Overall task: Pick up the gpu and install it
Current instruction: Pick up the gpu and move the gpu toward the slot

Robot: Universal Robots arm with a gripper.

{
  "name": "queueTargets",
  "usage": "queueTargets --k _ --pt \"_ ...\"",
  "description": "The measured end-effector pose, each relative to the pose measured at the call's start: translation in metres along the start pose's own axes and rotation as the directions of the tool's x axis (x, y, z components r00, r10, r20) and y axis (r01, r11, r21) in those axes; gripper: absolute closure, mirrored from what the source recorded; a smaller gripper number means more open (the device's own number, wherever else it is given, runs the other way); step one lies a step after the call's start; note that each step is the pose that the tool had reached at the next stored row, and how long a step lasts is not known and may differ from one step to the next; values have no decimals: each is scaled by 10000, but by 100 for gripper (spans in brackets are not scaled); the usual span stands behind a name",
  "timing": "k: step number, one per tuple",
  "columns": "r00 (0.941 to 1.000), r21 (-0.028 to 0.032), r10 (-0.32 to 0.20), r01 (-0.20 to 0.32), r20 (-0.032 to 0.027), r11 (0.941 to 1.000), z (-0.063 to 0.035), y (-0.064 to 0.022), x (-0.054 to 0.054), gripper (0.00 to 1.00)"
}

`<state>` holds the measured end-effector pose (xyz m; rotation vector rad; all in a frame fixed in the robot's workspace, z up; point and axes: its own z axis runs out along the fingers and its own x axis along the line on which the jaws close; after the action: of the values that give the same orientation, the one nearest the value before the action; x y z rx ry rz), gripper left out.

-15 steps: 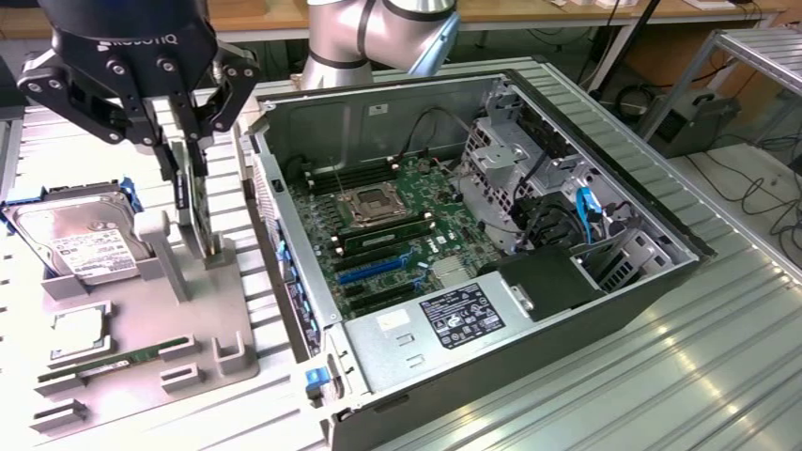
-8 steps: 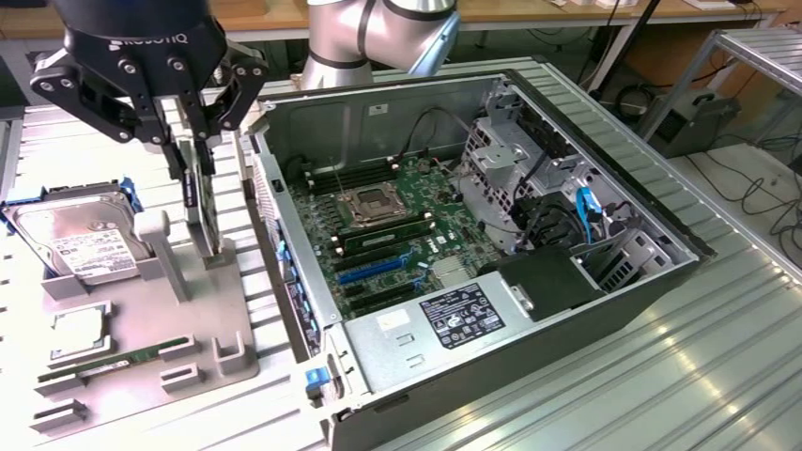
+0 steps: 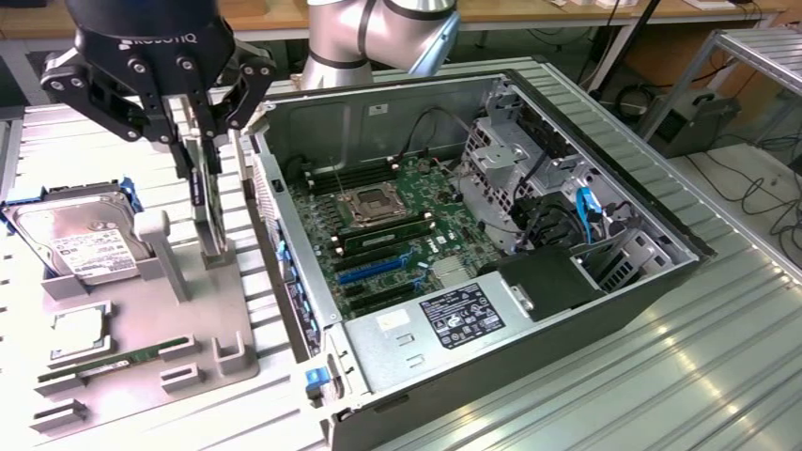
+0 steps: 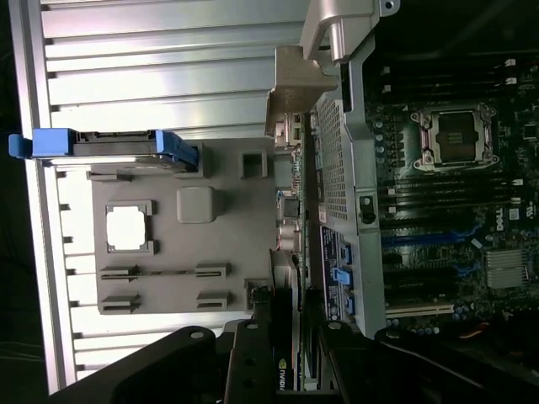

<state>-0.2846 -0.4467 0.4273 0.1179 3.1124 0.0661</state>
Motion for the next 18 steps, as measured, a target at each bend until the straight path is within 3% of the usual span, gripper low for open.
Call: queueTargets --k 18 --pt "10000 0 0 0 0 10000 4 11 -147 74"
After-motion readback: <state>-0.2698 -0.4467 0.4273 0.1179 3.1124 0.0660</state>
